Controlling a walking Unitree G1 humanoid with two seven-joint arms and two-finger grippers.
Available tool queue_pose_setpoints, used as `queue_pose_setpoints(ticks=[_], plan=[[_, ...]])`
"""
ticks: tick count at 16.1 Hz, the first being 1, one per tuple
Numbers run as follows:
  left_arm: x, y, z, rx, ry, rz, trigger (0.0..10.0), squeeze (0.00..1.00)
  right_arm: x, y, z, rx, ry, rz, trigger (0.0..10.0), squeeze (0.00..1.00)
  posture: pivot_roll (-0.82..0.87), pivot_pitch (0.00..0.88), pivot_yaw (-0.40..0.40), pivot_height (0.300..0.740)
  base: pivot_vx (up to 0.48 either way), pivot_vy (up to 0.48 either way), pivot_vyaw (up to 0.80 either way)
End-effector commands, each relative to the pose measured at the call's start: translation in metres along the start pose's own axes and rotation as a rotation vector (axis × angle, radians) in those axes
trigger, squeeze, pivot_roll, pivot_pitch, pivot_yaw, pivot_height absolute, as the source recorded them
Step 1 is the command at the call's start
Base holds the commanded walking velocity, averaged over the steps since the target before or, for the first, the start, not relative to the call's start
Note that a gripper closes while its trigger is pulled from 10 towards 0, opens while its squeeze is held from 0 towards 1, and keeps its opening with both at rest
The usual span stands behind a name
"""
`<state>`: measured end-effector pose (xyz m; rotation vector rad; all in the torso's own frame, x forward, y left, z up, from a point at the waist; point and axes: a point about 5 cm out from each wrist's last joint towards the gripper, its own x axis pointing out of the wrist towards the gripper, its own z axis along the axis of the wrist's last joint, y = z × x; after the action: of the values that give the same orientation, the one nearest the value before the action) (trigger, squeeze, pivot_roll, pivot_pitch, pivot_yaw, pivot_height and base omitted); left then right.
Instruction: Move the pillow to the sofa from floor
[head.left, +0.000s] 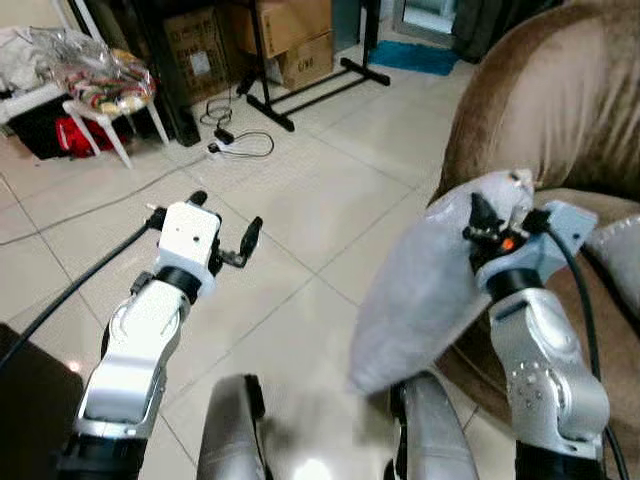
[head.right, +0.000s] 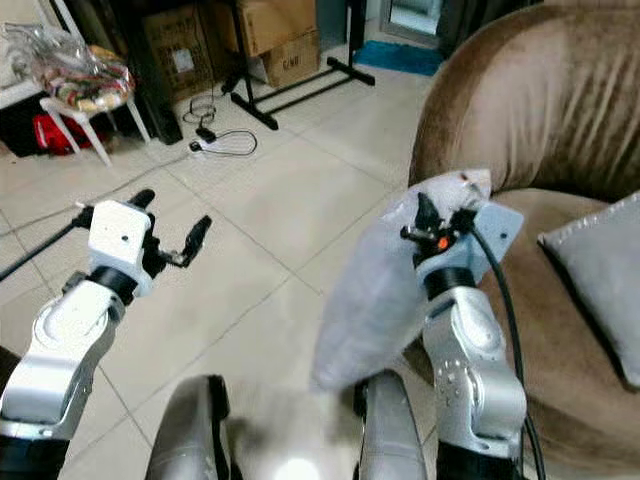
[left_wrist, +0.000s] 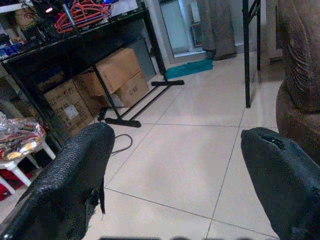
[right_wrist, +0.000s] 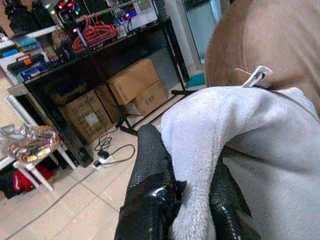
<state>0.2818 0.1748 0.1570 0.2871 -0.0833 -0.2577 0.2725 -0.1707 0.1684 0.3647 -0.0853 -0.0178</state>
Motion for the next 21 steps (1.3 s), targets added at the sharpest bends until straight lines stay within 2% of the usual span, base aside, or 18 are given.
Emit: queue_pose_setpoints(ticks=[1, 10, 15, 21], plan=[[0.001, 0.0, -0.003, 0.015, 0.012, -0.009, 10.0, 0.0, 0.001, 0.006, 0.014, 0.003, -0.058, 0.026, 10.0, 0.0, -0.05, 0.0, 0.055, 0.616, 0.0, 0.0, 0.0], [0.002, -0.001, -0.004, 0.019, 0.006, -0.023, 10.0, 0.0, 0.003, -0.001, 0.024, -0.006, -0.097, -0.025, 10.0, 0.0, -0.05, 0.0, 0.053, 0.686, 0.0, 0.0, 0.0], [0.003, -0.004, -0.004, 0.024, 0.004, -0.042, 10.0, 0.0, 0.001, -0.009, 0.028, -0.008, -0.122, -0.076, 10.0, 0.0, -0.06, 0.0, 0.064, 0.74, 0.0, 0.0, 0.0], [0.004, -0.005, -0.005, 0.029, 0.006, -0.062, 10.0, 0.0, -0.003, -0.015, 0.018, 0.007, -0.092, -0.123, 10.0, 0.0, -0.07, 0.0, 0.074, 0.74, 0.0, 0.0, 0.0]])
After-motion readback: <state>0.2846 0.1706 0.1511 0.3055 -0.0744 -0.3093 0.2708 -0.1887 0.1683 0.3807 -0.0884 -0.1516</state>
